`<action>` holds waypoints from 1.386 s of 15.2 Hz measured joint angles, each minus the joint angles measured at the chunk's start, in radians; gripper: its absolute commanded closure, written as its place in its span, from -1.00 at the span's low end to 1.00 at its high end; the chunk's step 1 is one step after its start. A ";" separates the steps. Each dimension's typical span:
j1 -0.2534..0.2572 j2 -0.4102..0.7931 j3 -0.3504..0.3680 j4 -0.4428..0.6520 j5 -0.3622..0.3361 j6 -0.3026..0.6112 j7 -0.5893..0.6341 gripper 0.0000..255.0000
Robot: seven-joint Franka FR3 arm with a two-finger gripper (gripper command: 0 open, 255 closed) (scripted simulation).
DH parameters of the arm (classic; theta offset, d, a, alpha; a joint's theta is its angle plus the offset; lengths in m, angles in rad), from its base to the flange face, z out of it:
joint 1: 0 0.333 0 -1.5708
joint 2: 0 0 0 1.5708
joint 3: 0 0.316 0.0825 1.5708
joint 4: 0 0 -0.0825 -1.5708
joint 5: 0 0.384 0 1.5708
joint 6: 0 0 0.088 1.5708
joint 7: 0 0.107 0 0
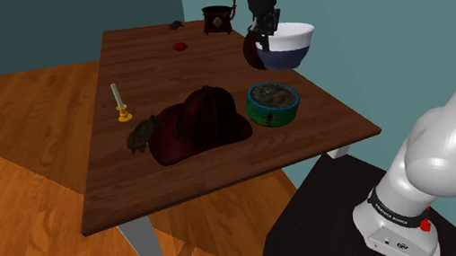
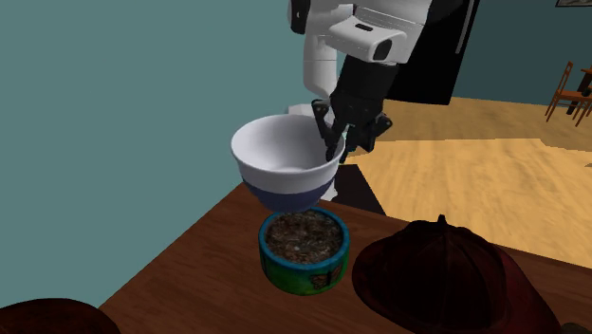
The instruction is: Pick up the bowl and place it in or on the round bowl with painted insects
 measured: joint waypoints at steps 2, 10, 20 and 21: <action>0.019 -0.018 0.024 -0.018 0.010 -0.009 0.041 1.00; 0.023 -0.038 0.029 -0.138 0.012 0.085 0.072 1.00; 0.023 -0.032 0.027 -0.261 0.009 0.212 0.097 1.00; 0.022 -0.032 0.026 -0.270 0.008 0.221 0.097 1.00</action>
